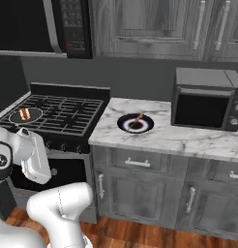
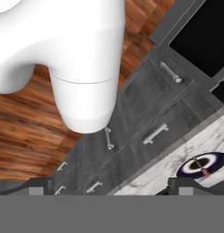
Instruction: Place the cold items (tomato and lemon wedge) from the fridge in one tupperware on the dining counter. Place the warm items (hot dog and kebab skewer) in the stove area in another tupperware.
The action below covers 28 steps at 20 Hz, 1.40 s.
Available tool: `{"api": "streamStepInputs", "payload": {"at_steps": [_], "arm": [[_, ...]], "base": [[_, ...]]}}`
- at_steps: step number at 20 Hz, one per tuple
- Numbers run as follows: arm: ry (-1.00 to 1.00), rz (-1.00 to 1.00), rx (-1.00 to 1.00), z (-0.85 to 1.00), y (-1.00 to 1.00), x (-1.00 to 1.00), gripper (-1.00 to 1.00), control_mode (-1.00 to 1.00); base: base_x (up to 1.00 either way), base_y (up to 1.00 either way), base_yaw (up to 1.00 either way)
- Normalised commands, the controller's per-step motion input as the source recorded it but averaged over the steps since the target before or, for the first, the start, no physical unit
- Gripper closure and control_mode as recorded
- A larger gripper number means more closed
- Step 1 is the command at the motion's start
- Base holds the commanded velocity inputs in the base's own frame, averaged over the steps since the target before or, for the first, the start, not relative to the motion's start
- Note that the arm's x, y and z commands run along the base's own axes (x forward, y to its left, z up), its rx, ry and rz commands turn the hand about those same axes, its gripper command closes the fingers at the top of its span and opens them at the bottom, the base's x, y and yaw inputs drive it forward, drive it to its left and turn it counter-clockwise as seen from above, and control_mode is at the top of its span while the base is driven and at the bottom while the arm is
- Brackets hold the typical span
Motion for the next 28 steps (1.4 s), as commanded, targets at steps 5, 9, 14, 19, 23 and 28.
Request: {"api": "streamStepInputs", "payload": {"at_steps": [5,9,14,19,23,28], "arm": [[0.00,0.00,0.00,0.00,0.00,0.00,-1.00,1.00],[0.00,0.00,0.00,0.00,0.00,0.00,-1.00,1.00],[0.00,0.00,0.00,0.00,0.00,0.00,-1.00,1.00],[0.00,0.00,0.00,0.00,0.00,0.00,-1.00,1.00],[0.00,0.00,0.00,0.00,0.00,0.00,-1.00,1.00],[0.00,0.00,0.00,0.00,0.00,0.00,-1.00,1.00]], "base": [[0.39,0.53,-0.38],[0.56,0.64,-0.29],[0.46,0.67,-0.23],[0.20,0.58,-0.23],[0.00,0.48,-0.27],[0.02,0.53,-0.27]]}}
